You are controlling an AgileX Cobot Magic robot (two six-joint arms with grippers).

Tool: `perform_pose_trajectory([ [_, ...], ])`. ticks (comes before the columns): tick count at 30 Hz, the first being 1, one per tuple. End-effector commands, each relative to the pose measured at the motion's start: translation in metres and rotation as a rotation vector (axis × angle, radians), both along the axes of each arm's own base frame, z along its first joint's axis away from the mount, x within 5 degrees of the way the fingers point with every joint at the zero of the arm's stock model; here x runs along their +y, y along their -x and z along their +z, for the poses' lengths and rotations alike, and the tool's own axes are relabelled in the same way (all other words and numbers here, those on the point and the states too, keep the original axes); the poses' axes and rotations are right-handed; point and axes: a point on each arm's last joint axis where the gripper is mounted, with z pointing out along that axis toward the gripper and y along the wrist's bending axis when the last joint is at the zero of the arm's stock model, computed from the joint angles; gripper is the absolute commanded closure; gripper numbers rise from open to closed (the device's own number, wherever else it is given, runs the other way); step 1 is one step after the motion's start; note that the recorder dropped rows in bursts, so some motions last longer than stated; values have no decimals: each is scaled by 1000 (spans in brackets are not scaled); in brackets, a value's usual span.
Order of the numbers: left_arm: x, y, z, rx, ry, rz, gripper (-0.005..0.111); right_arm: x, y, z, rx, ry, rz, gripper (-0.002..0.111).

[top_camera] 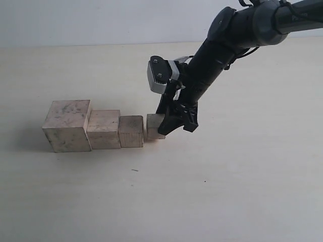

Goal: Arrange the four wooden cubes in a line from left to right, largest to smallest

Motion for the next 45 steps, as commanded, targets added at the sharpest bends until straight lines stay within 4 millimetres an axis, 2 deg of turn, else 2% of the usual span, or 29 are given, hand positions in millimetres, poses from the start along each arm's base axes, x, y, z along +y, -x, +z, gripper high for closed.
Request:
perform_pose_trajectory([
  [1, 0, 0, 1, -17, 3, 7, 107, 3, 2, -1, 5, -1, -2, 108],
  [12, 0, 0, 1, -17, 3, 7, 107, 4, 4, -17, 59, 18, -11, 108],
  [14, 0, 0, 1, -17, 3, 7, 107, 5, 4, -20, 66, 19, -18, 105],
  [18, 0, 0, 1, -17, 3, 7, 107, 6, 4, -20, 72, 8, -36, 90],
  [25, 0, 0, 1, -17, 3, 7, 107, 6, 4, -19, 71, 4, -40, 49],
  [28, 0, 0, 1, -17, 3, 7, 107, 7, 3, -16, 78, 0, -58, 36],
  [37, 0, 0, 1, -17, 3, 7, 107, 1, 2, 16, -2, 18, -83, 37],
  [42, 0, 0, 1, -17, 3, 7, 107, -8, -7, 17, -87, 119, -161, 37],
  [45, 0, 0, 1, -17, 3, 7, 107, -10, -8, 13, -77, 158, -196, 37],
])
